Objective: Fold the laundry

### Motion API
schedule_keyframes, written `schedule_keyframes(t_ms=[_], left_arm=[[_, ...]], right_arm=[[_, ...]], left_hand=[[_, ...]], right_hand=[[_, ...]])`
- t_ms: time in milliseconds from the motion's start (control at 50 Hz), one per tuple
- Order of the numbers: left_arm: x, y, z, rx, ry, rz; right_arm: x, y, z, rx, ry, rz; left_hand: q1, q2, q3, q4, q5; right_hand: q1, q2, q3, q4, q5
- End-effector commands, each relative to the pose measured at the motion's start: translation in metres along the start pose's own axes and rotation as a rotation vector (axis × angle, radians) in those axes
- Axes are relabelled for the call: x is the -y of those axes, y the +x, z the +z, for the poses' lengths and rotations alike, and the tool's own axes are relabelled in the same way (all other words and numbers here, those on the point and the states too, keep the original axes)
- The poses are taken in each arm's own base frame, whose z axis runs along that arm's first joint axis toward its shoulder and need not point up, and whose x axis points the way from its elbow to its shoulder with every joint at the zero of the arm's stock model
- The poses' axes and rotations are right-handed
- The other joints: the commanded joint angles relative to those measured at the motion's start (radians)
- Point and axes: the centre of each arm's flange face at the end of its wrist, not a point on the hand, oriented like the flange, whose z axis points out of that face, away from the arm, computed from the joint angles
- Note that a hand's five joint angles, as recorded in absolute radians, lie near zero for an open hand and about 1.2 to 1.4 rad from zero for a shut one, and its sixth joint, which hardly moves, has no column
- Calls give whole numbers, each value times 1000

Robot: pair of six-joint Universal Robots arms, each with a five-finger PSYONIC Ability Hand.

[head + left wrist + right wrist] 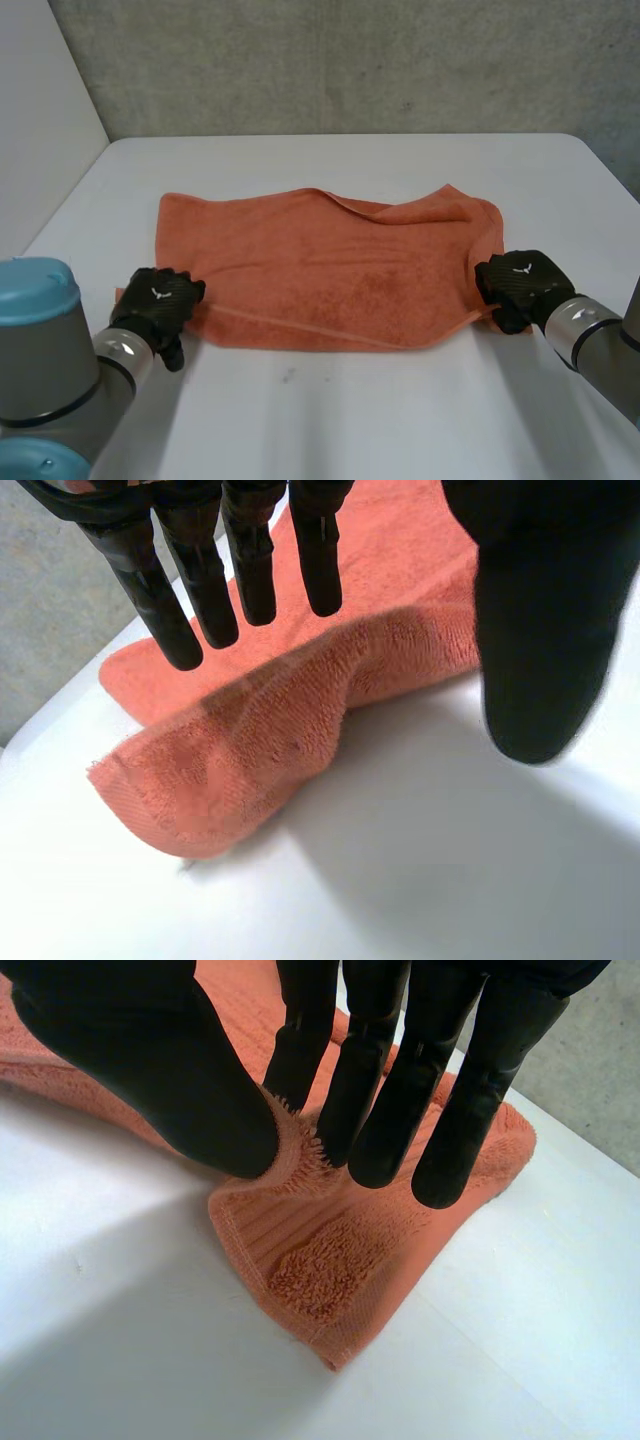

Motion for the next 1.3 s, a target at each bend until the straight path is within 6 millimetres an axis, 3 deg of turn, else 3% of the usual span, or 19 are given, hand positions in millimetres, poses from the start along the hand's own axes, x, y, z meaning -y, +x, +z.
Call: schedule_keyframes(t_ms=[20,200,320,620,780,900,980,1020,1060,1140,1300], left_arm=[[35,-22,-11,46,78,-8],[44,-43,-4,104,93,-22],[34,-63,16,108,58,-53],[7,-73,49,45,-77,-111],[0,-71,49,25,-116,-117],[-4,-67,47,7,-148,-124],[-4,-67,45,13,-148,-123],[-1,-69,44,22,-132,-121],[1,-71,45,32,-113,-120],[14,-77,42,70,-44,-110],[30,-85,35,149,44,-114]], right_arm=[[0,-1,-4,2,3,1],[-4,-4,-6,11,-8,8],[-5,-5,-7,14,-11,9],[-7,-6,-8,17,-16,8],[-7,-6,-8,14,-20,9],[-7,-6,-7,9,-20,17],[-7,-4,-7,0,-23,27],[-8,-3,-7,-4,-24,32],[-8,5,-7,-25,-26,87],[-4,19,-8,-68,-15,204],[2,43,-18,-119,-2,405]], left_hand=[[1,5,-4,13,17],[15,19,11,28,32],[144,148,140,157,160],[271,275,267,283,287],[382,386,378,395,398],[640,644,636,653,656],[995,999,991,1007,1011],[995,1000,991,1008,1012],[995,1000,991,1008,1012],[995,1000,991,1008,1012],[995,1000,991,1008,1012]], right_hand=[[416,217,211,205,228],[416,217,211,205,228],[416,217,211,205,228],[416,217,211,205,228],[416,217,211,205,228],[416,217,211,205,228],[416,217,211,205,228],[416,217,211,205,228],[88,-111,-117,-123,-101],[-178,-377,-383,-389,-367],[-199,-398,-404,-410,-388]])
